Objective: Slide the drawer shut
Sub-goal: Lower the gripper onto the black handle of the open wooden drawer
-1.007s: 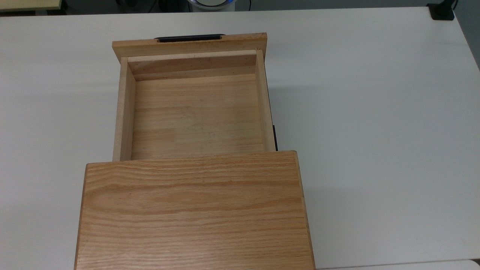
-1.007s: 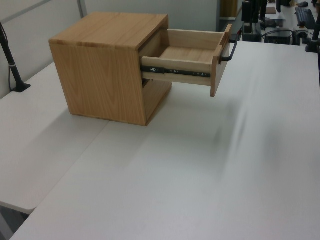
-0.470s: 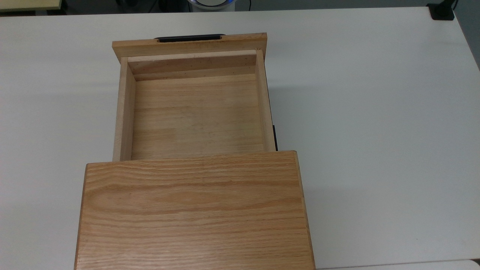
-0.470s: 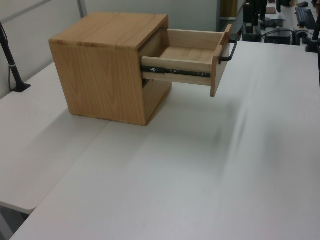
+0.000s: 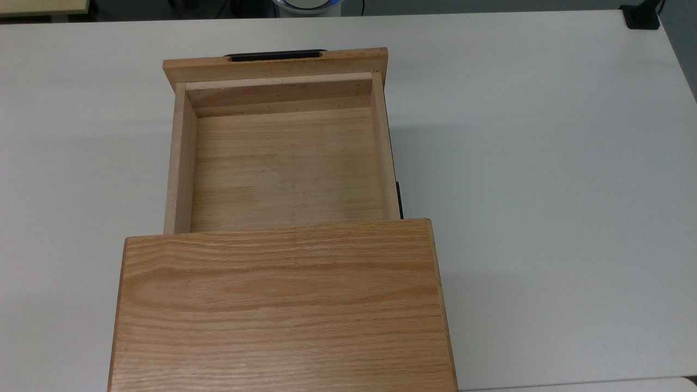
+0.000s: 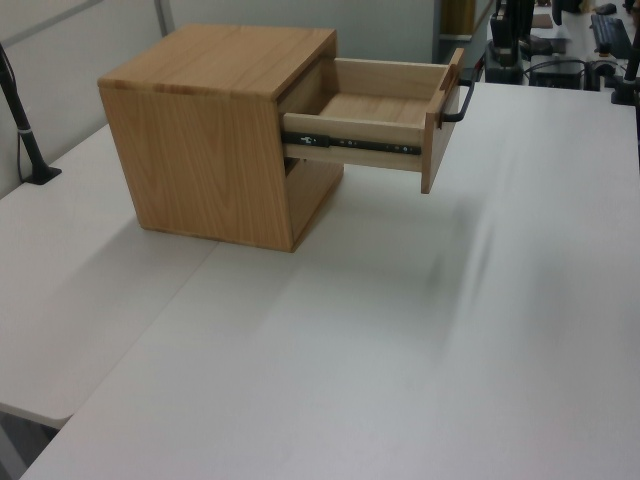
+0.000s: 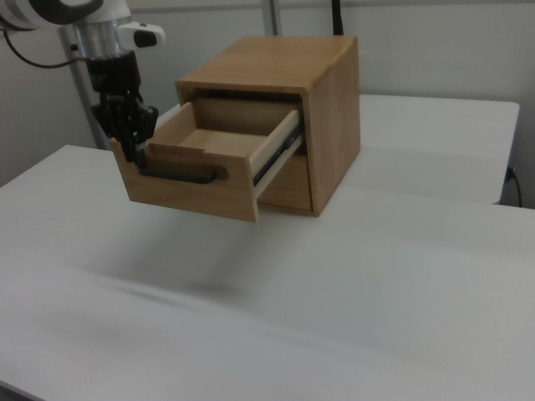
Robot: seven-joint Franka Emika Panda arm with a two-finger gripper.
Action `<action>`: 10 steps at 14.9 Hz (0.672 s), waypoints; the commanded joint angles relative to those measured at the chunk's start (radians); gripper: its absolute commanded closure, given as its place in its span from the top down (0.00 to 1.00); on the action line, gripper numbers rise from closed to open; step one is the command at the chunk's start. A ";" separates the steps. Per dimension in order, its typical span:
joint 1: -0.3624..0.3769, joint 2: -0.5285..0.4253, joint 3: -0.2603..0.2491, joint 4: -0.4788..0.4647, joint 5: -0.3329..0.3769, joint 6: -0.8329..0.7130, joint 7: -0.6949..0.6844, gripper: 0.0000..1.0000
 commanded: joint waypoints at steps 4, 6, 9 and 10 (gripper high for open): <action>0.005 0.029 -0.005 -0.069 -0.001 0.016 -0.141 0.18; 0.003 0.063 -0.005 -0.080 -0.001 0.094 -0.144 0.18; 0.003 0.126 -0.006 -0.085 -0.002 0.220 -0.135 0.18; 0.003 0.136 -0.008 -0.082 -0.002 0.264 -0.132 0.18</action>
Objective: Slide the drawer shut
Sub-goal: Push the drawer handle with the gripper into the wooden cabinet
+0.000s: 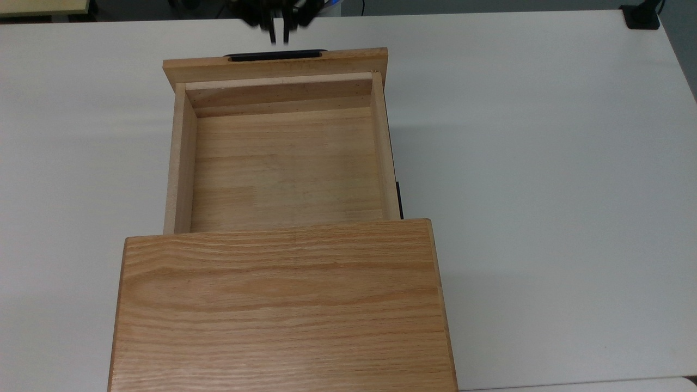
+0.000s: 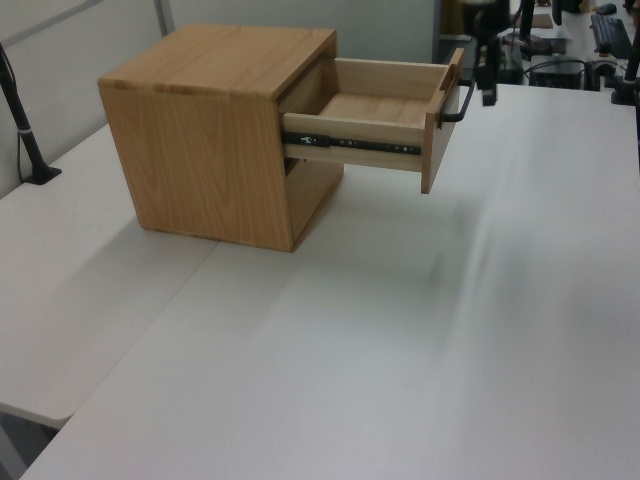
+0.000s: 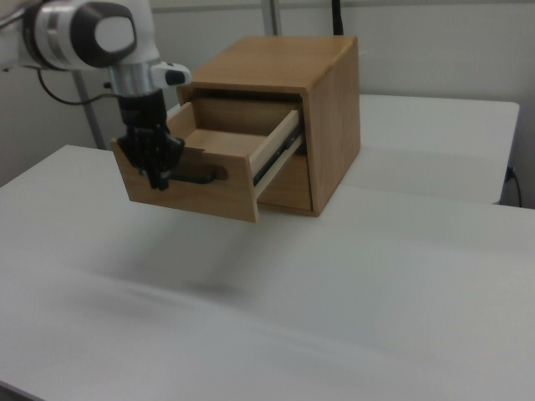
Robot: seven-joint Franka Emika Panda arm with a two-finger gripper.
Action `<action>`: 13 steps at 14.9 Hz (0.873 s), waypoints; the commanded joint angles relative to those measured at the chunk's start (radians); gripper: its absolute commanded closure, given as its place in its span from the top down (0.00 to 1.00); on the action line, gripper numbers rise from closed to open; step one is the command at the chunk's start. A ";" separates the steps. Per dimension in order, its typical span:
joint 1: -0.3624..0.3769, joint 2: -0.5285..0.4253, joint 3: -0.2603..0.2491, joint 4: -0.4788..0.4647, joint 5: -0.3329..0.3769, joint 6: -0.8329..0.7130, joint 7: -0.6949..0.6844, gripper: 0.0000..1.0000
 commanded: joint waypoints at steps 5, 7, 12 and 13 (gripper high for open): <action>0.003 0.063 -0.017 0.005 0.064 0.362 -0.012 0.18; 0.005 0.081 -0.017 0.007 0.067 0.486 -0.007 0.18; 0.014 0.211 -0.019 0.078 0.056 0.633 0.052 0.18; 0.014 0.251 -0.019 0.121 0.055 0.636 0.080 0.18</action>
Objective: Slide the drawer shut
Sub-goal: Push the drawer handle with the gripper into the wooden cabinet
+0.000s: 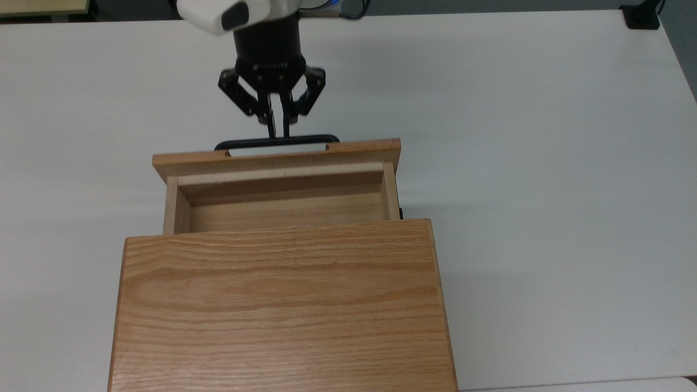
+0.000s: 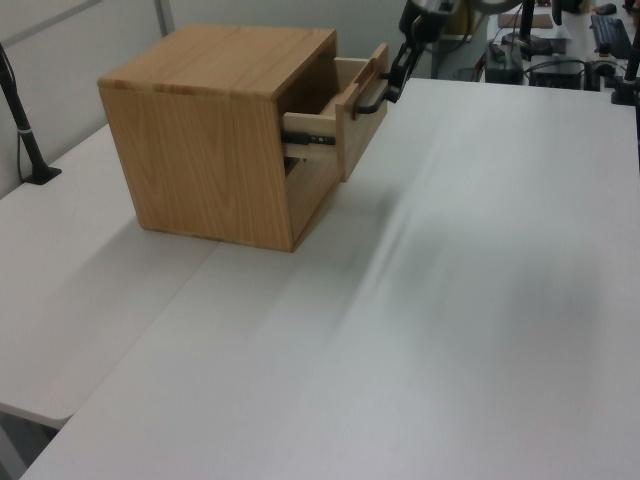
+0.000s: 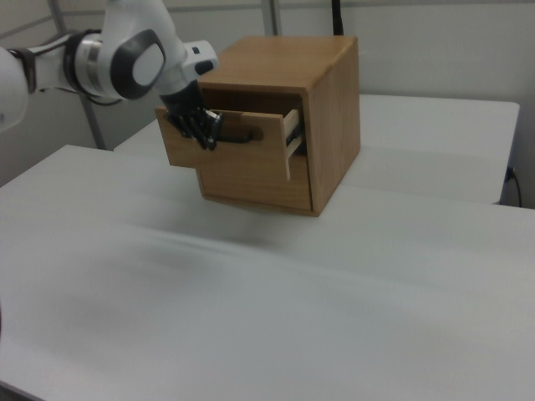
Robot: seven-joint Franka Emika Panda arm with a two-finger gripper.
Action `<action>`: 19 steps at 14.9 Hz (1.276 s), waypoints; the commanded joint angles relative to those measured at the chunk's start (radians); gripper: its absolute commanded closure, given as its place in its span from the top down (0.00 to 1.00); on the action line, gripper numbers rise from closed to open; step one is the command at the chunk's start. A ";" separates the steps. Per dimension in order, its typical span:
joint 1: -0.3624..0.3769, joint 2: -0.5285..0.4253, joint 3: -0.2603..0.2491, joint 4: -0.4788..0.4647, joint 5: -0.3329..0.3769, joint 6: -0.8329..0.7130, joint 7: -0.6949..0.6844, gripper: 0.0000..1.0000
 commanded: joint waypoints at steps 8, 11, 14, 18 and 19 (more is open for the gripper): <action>0.016 0.222 -0.016 0.173 0.001 0.345 0.225 0.18; 0.016 0.233 -0.016 0.170 -0.017 0.382 0.228 0.18; 0.018 0.218 -0.016 0.157 -0.024 0.373 0.231 0.18; 0.017 0.060 -0.015 0.034 -0.019 0.193 0.204 0.34; 0.018 0.022 -0.015 0.023 -0.014 0.086 0.187 0.50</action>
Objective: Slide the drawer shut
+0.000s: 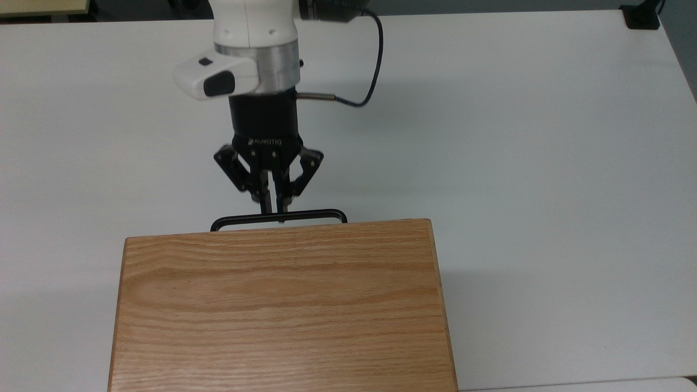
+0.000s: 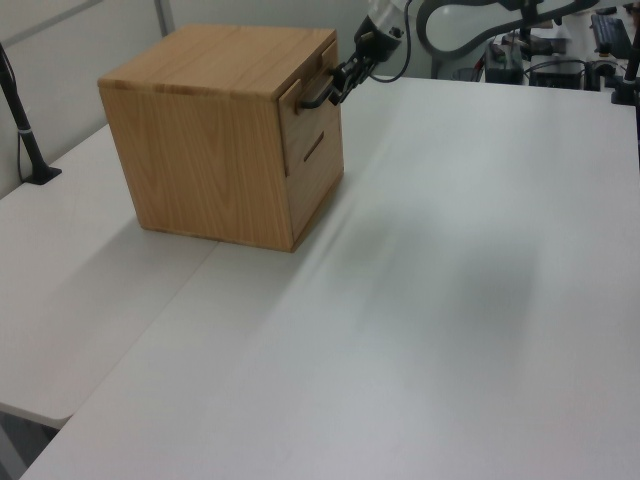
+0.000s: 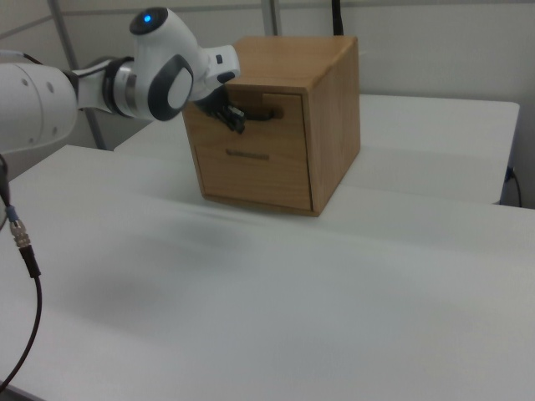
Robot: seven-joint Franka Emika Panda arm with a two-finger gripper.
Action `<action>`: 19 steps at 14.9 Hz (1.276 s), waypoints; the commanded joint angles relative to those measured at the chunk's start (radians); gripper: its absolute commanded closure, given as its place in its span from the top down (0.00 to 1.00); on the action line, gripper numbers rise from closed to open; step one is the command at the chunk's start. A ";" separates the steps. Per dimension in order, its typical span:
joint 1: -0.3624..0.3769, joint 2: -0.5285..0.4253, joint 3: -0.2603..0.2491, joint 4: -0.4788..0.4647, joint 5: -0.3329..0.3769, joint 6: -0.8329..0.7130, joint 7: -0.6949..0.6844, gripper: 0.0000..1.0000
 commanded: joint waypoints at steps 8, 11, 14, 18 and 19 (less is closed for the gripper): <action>0.014 -0.395 -0.016 -0.098 0.018 -0.828 -0.037 1.00; 0.018 -0.409 -0.016 -0.098 0.016 -0.900 -0.037 1.00; 0.026 -0.418 -0.013 -0.097 0.009 -0.956 -0.040 1.00; 0.025 -0.404 -0.015 -0.095 0.007 -0.939 -0.045 1.00; 0.025 -0.403 -0.015 -0.096 0.007 -0.939 -0.052 1.00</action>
